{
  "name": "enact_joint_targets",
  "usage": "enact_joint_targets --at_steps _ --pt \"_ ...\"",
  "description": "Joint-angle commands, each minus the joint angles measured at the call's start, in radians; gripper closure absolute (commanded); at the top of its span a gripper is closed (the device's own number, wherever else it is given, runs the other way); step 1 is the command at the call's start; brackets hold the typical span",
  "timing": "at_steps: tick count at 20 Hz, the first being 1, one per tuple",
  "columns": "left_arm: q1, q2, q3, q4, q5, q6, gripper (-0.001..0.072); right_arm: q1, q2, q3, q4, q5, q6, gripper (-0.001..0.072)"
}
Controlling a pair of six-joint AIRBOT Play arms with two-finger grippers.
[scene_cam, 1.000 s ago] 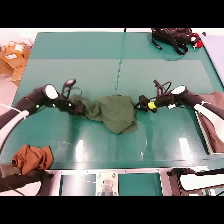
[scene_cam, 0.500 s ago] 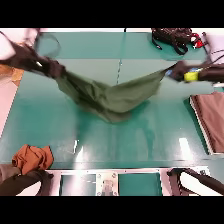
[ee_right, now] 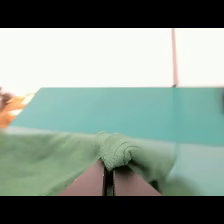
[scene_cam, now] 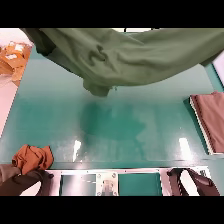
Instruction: Fold the shirts.
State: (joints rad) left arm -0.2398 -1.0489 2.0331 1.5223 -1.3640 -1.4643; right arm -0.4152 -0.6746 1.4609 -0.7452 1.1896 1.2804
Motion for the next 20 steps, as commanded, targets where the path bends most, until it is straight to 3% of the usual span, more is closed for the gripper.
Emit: enact_joint_targets --at_steps 1,7,11,15,16,17,18,19,20 --pt "0.000 -0.002 -0.020 0.068 -0.022 0.007 0.0680 -0.018 0.049 -0.016 -0.060 0.027 0.002 0.0698" --pt "0.046 -0.189 -0.198 0.076 0.023 0.007 0.0680 -0.016 0.028 -0.523 -0.059 -0.006 -0.016 0.0697" --pt "0.047 -0.470 -0.256 -0.051 0.125 0.063 0.0679 0.030 -0.115 -0.906 -0.037 -0.311 -0.047 0.0697" --pt "0.047 -0.723 -0.257 -0.196 0.284 0.057 0.0677 0.052 -0.413 -0.915 0.033 -0.478 -0.134 0.0697" --pt "0.047 -0.755 -0.257 -0.212 0.305 0.046 0.0537 0.052 -0.470 -0.882 0.038 -0.489 -0.138 0.0697" --pt "0.047 -0.771 -0.257 -0.214 0.317 0.023 0.0146 0.052 -0.521 -0.836 0.038 -0.488 -0.138 0.0697" --pt "0.052 -0.772 -0.254 -0.210 0.312 0.000 0.0042 0.051 -0.554 -0.787 0.034 -0.475 -0.138 0.0696" --pt "0.061 -0.770 -0.233 -0.208 0.266 -0.014 0.0040 0.050 -0.567 -0.743 0.027 -0.458 -0.137 0.0644" --pt "0.074 -0.764 -0.197 -0.200 0.180 -0.013 0.0041 0.045 -0.568 -0.697 0.021 -0.431 -0.137 0.0497"
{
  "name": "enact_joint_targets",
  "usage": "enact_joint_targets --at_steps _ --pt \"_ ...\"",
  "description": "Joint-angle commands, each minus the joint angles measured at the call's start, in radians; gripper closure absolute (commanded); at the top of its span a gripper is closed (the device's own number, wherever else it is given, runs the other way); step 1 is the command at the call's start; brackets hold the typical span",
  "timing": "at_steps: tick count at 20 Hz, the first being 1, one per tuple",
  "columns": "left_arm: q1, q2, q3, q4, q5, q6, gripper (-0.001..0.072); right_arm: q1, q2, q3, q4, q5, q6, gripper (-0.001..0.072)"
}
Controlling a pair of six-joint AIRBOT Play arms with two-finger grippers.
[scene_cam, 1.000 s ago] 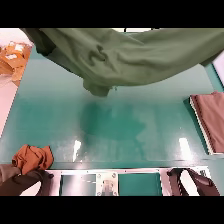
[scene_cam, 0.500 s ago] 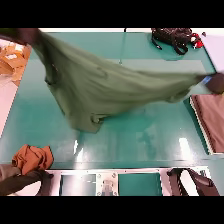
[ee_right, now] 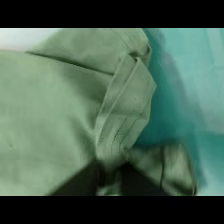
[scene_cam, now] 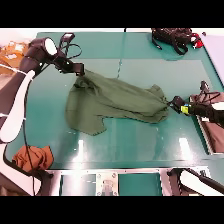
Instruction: Fold the shirts.
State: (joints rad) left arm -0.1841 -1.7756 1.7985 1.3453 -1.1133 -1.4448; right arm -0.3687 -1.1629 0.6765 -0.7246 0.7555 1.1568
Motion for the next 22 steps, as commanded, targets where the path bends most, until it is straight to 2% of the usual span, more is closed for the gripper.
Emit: enact_joint_targets --at_steps 1,4,6,8,10,11,13,15,18,22 --pt "0.034 -0.035 0.077 -0.006 -0.172 -0.031 0.0040 -0.011 -0.079 0.134 -0.010 0.045 -0.013 0.0407" --pt "0.076 -0.026 0.127 0.015 -0.452 -0.029 0.0041 -0.056 -0.068 0.202 -0.058 0.198 -0.005 0.0401" --pt "0.095 0.003 0.070 0.013 -0.502 -0.043 0.0042 -0.093 -0.064 0.190 -0.066 0.277 -0.005 0.0401" --pt "0.103 0.064 -0.051 0.031 -0.518 -0.039 0.0163 -0.130 -0.064 0.159 -0.068 0.312 0.005 0.0402" --pt "0.113 0.164 -0.229 0.065 -0.515 -0.021 0.0169 -0.156 -0.064 0.124 -0.080 0.313 0.026 0.0402" --pt "0.122 0.216 -0.323 0.085 -0.492 -0.013 0.0169 -0.167 -0.064 0.105 -0.080 0.312 0.031 0.0402" --pt "0.157 0.314 -0.510 0.095 -0.361 -0.017 0.0169 -0.171 -0.064 0.064 -0.080 0.304 0.039 0.0403" --pt "0.211 0.335 -0.627 0.016 -0.215 -0.012 0.0169 -0.169 -0.065 0.022 -0.080 0.290 0.038 0.0402" --pt "0.288 0.272 -0.686 -0.202 -0.072 0.089 0.0169 -0.169 -0.065 -0.027 -0.080 0.271 0.035 0.0403" --pt "0.301 0.142 -0.686 -0.413 -0.048 0.243 0.0170 -0.169 -0.065 -0.039 -0.080 0.262 0.036 0.0402"
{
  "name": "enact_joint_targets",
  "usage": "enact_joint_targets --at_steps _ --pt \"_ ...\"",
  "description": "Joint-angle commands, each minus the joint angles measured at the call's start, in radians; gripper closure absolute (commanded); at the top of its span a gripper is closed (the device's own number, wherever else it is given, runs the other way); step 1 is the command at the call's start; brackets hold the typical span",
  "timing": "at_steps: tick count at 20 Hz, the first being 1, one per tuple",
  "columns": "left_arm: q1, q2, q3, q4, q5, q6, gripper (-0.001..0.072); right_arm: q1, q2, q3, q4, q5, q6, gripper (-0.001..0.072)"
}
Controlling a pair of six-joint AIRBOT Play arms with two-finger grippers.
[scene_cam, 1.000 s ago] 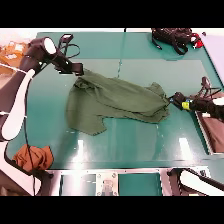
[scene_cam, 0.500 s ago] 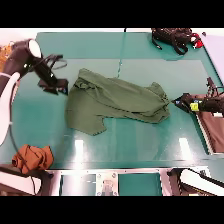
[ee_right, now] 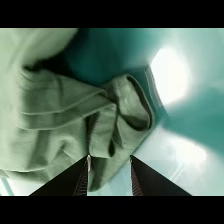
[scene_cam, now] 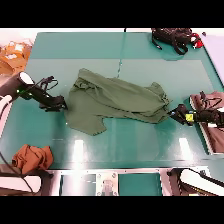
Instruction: Fold the shirts.
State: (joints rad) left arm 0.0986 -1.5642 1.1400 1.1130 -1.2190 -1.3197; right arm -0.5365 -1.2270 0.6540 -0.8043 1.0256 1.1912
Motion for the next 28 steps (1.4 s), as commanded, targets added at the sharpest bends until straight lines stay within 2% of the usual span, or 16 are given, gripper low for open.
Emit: enact_joint_targets --at_steps 1,2,3,4,5,9,14,16,17,18,19,23,28 --pt "0.016 -0.095 -0.028 -0.210 0.055 0.140 0.0171 -0.001 -0.001 -0.016 0.000 -0.008 0.002 0.0402" --pt "0.016 -0.112 -0.027 -0.219 0.051 0.151 0.0172 -0.002 -0.001 -0.016 0.000 -0.008 0.002 0.0402" --pt "0.018 -0.114 -0.027 -0.213 0.048 0.152 0.0303 -0.003 -0.001 -0.016 -0.001 -0.008 0.002 0.0402" --pt "0.022 -0.112 -0.026 -0.206 0.047 0.163 0.0568 -0.003 -0.001 -0.016 -0.001 -0.011 0.002 0.0402" --pt "0.025 -0.112 -0.018 -0.203 0.031 0.170 0.0679 -0.003 -0.002 -0.016 -0.001 -0.014 0.002 0.0401" --pt "0.028 -0.111 0.048 -0.190 -0.053 0.170 0.0679 -0.001 -0.039 -0.016 0.001 -0.028 0.005 0.0400" --pt "0.028 -0.112 0.061 -0.193 -0.055 0.169 0.0679 0.032 -0.174 -0.013 0.060 -0.100 0.000 0.0406" --pt "0.028 -0.111 0.061 -0.193 -0.057 0.169 0.0679 0.062 -0.216 -0.005 0.128 -0.120 -0.042 0.0491" --pt "0.028 -0.111 0.062 -0.193 -0.059 0.169 0.0679 0.076 -0.228 0.001 0.143 -0.120 -0.048 0.0602" --pt "0.028 -0.111 0.068 -0.193 -0.070 0.169 0.0680 0.086 -0.228 0.009 0.143 -0.119 -0.048 0.0665" --pt "0.028 -0.109 0.082 -0.193 -0.090 0.169 0.0680 0.089 -0.224 0.026 0.143 -0.097 -0.048 0.0697" --pt "0.028 -0.033 0.225 -0.193 -0.223 0.134 0.0680 0.085 -0.112 0.146 0.143 0.101 -0.023 0.0697" --pt "0.028 0.283 0.408 -0.213 -0.248 0.040 0.0680 0.044 0.217 0.439 0.188 0.251 0.092 0.0697"
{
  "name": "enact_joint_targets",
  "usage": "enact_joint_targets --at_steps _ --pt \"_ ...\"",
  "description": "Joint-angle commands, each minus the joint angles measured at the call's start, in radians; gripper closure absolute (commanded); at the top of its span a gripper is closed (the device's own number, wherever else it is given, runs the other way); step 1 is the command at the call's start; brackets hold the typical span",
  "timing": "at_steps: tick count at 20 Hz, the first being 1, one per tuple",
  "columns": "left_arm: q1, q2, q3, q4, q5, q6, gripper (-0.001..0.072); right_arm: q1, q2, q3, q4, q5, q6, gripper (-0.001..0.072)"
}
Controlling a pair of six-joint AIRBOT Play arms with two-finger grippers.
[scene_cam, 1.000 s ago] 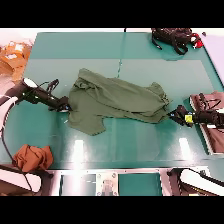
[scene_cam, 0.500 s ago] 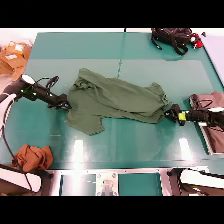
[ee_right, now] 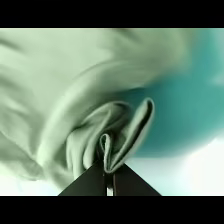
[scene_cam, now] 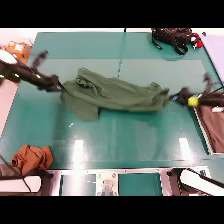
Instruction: Fold the shirts.
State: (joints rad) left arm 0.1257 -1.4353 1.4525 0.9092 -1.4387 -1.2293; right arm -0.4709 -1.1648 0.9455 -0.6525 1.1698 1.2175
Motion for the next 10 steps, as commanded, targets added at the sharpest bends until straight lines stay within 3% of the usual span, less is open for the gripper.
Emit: enact_joint_targets --at_steps 1,4,6,10 --pt "0.001 0.236 0.145 -0.009 -0.024 -0.054 0.0680 -0.042 0.224 0.224 0.036 0.106 0.106 0.0697" --pt "0.001 0.454 0.332 -0.003 0.034 -0.055 0.0680 -0.126 0.397 0.436 0.036 0.106 0.208 0.0697" --pt "0.001 0.572 0.478 0.023 0.139 -0.054 0.0680 -0.188 0.482 0.563 0.035 0.093 0.232 0.0697" --pt "0.001 0.698 0.685 0.150 0.280 -0.055 0.0680 -0.240 0.572 0.774 0.012 0.015 0.291 0.0697"
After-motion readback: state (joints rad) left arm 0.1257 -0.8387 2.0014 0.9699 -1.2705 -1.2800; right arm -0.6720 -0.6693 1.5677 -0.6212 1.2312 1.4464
